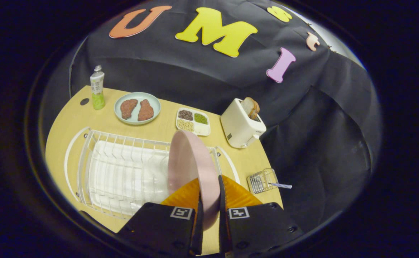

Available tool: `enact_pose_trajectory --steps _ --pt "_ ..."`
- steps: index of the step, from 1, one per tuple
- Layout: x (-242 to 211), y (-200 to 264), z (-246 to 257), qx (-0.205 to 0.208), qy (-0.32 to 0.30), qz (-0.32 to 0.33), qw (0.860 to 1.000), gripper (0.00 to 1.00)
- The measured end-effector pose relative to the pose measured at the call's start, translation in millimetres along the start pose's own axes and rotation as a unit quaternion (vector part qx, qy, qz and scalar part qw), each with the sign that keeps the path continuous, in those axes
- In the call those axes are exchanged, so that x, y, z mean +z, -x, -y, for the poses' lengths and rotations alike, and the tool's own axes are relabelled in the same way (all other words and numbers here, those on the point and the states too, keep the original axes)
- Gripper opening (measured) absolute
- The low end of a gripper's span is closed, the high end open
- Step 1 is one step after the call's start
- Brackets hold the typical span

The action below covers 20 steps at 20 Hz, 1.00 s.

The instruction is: Take the plate from the dish rack, then take the spoon from the basket and place it into the plate.

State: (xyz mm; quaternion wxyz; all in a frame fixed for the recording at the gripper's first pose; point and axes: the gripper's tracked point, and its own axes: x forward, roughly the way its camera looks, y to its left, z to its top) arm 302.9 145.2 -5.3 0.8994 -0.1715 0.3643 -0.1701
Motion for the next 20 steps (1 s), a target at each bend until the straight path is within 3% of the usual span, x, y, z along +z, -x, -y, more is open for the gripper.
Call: enact_pose_trajectory --steps 5,11,20 --pt "-24 42 27 0.061 -0.016 0.065 0.996 0.23" --pt "-118 85 51 0.156 -0.043 0.113 0.980 0.23" --pt "-239 65 32 0.267 -0.121 0.055 0.954 0.23"
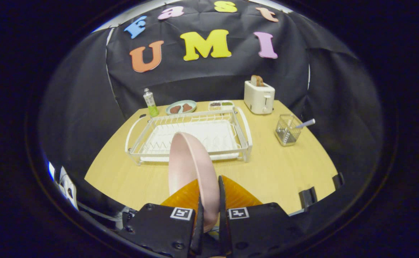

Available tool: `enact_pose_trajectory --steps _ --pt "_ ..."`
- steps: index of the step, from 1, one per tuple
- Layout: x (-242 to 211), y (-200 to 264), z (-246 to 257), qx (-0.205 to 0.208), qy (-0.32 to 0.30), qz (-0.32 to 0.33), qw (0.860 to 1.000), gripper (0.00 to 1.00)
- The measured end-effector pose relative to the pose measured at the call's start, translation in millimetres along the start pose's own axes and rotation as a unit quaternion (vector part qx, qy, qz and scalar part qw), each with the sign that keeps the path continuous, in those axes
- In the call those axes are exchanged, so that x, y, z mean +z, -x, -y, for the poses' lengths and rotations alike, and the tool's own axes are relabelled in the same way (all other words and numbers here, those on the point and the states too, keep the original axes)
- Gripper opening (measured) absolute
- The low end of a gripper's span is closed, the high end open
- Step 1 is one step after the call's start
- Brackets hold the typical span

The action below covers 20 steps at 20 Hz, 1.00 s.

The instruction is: Take the plate from the dish rack, then take the spoon from the basket and place it into the plate.

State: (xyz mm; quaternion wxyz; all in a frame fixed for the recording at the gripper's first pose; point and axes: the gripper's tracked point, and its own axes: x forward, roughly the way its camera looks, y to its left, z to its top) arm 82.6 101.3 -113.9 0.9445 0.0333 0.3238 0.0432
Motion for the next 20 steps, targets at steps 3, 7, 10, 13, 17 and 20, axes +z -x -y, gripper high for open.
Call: enact_pose_trajectory --steps 3,7,10,13,17,20 --pt "-20 -14 6 -0.008 -0.006 -0.008 1.000 0.23" --pt "-28 -28 15 0.004 0.002 0.004 1.000 0.23" --pt "-35 -36 34 0.006 0.005 0.002 1.000 0.25" --pt "-48 -50 51 0.022 -0.036 -0.010 0.999 0.31" --pt "-55 -65 65 0.038 -0.053 -0.015 0.998 0.35" --pt "-63 -75 76 0.033 -0.047 -0.014 0.998 0.40"
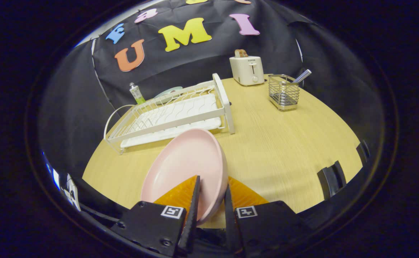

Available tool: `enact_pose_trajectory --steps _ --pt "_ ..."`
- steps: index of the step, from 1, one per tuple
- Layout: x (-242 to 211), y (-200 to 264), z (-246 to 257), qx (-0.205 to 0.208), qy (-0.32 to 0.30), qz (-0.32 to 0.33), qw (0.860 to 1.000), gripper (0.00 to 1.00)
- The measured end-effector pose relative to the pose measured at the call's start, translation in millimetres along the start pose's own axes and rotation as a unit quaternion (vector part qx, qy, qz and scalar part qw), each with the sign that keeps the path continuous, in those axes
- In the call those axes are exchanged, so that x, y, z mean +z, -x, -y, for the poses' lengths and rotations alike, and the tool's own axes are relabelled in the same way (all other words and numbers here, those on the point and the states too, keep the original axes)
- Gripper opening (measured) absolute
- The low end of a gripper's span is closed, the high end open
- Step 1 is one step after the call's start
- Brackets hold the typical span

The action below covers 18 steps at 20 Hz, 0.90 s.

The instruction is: Take the plate from the dish rack, then take the spoon from the basket and place it into the plate.

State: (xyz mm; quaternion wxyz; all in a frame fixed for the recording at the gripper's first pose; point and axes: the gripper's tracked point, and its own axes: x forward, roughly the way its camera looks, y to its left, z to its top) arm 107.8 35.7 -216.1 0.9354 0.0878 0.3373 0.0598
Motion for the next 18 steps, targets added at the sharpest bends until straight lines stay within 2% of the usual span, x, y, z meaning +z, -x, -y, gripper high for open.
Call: enact_pose_trajectory --steps 1,4,7,9,11,14,15,18 --pt "-3 -4 0 0.006 -0.004 -0.001 1.000 0.43" --pt "-6 -11 2 0.024 -0.041 -0.010 0.999 0.44" --pt "-11 -18 11 0.008 -0.039 -0.019 0.999 0.52" --pt "-9 -18 9 0.019 -0.048 -0.017 0.999 0.54" --pt "1 -19 22 0.003 -0.047 0.010 0.999 0.52" --pt "26 -7 38 -0.013 -0.024 0.070 0.997 0.58" --pt "34 -1 40 -0.007 -0.017 0.089 0.996 0.62" --pt "50 9 58 -0.003 -0.005 0.139 0.990 0.84"
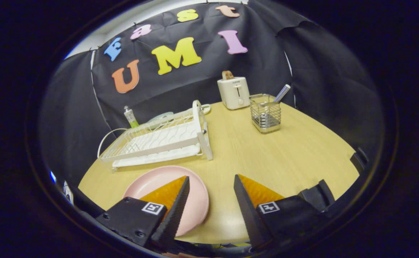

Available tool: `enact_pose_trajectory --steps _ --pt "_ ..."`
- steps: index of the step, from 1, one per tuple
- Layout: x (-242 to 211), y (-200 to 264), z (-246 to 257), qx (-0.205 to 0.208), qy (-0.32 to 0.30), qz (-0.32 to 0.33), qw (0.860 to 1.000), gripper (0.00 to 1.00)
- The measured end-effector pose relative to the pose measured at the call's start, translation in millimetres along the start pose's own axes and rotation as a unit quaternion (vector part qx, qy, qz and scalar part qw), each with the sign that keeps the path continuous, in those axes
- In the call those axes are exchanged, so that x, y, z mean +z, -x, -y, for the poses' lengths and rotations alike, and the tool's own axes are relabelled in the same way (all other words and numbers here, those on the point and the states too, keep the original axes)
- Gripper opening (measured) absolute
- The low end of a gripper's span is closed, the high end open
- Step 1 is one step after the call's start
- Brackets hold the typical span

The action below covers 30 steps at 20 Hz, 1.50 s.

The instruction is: Take the plate from the dish rack, then take the spoon from the basket and place it into the plate.

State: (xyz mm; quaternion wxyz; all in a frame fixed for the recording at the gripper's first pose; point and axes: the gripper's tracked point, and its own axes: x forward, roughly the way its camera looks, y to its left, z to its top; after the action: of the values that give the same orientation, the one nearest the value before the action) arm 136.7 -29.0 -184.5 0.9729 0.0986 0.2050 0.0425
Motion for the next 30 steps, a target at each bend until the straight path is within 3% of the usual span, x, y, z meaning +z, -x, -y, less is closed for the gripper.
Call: enact_pose_trajectory --steps 2,4,13,17,27,30 --pt "15 3 24 -0.030 0.027 0.037 0.998 1.00" --pt "29 3 46 -0.056 0.042 0.072 0.995 1.00" --pt "99 -23 137 -0.088 0.064 0.152 0.982 1.00" --pt "113 -53 143 -0.044 0.060 0.130 0.989 1.00" --pt "160 -105 155 -0.066 0.068 0.161 0.982 1.00" --pt "178 -110 152 -0.085 0.074 0.199 0.973 0.98"
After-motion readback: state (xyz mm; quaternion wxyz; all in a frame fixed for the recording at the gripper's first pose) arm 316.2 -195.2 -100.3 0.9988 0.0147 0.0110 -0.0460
